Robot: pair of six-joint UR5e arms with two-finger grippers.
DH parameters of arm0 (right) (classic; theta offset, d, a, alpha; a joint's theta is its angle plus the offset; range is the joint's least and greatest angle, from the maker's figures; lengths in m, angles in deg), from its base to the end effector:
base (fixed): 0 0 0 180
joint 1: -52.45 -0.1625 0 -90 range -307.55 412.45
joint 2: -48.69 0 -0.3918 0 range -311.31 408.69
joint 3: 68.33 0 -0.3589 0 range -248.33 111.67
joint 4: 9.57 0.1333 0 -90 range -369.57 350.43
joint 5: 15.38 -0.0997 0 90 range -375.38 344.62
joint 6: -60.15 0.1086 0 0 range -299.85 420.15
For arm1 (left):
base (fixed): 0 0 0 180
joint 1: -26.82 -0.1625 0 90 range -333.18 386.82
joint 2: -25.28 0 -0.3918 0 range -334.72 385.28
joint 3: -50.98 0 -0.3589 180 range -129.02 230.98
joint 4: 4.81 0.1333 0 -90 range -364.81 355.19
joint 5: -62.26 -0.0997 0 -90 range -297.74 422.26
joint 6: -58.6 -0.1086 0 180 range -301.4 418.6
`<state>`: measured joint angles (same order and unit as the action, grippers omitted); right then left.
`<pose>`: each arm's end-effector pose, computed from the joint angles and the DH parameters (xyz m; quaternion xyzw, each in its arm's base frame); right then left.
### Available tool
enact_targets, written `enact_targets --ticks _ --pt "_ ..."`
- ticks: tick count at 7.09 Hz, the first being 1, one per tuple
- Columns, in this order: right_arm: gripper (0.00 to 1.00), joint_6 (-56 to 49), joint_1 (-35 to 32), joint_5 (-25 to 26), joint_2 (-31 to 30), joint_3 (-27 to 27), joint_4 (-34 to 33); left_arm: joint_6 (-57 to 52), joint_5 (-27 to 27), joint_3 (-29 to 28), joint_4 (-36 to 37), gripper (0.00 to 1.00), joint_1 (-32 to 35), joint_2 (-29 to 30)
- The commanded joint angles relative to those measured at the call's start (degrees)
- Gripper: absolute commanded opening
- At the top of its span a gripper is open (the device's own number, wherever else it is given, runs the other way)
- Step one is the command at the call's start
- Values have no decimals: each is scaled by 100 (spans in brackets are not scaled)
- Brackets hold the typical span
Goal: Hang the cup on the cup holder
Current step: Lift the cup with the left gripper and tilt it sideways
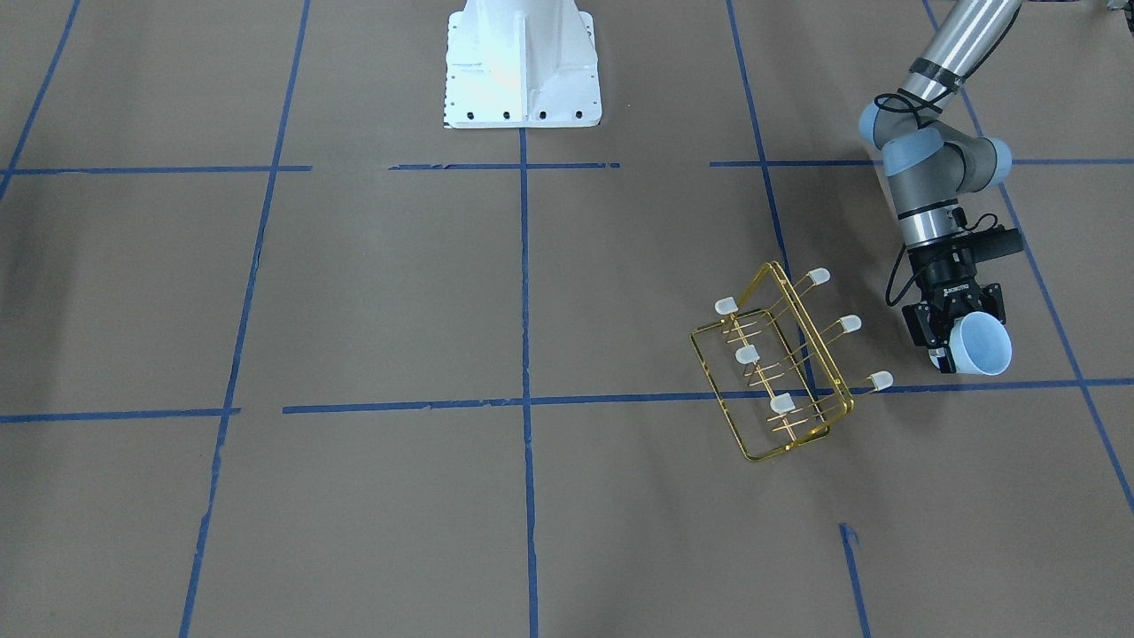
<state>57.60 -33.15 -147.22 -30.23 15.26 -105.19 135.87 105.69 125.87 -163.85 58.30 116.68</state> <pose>0.0199 -0.5345 0.6003 -0.0135 -0.3569 -0.0537 0.9325 0.2955 -0.4297 0.5997 0.4849 0.2634 -0.3136 0.7728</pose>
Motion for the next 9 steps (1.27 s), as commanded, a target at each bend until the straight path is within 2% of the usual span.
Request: enact_targets --ticks 1,3,5,6,7,9 --pt "100 0 0 0 0 0 0 -847 17 768 57 20 42 -444" --pt "100 0 0 0 0 0 0 -2288 16 1403 66 20 130 -764" --pt "100 0 0 0 0 0 0 -3642 -1 1860 266 0 174 -1010" --pt "100 0 0 0 0 0 0 -4328 -36 2063 555 0 174 -1019" --pt "100 0 0 0 0 0 0 -4570 -28 2326 697 0 174 -1046" --pt "100 0 8 0 0 0 0 -5909 -62 2520 821 0 174 -1046"
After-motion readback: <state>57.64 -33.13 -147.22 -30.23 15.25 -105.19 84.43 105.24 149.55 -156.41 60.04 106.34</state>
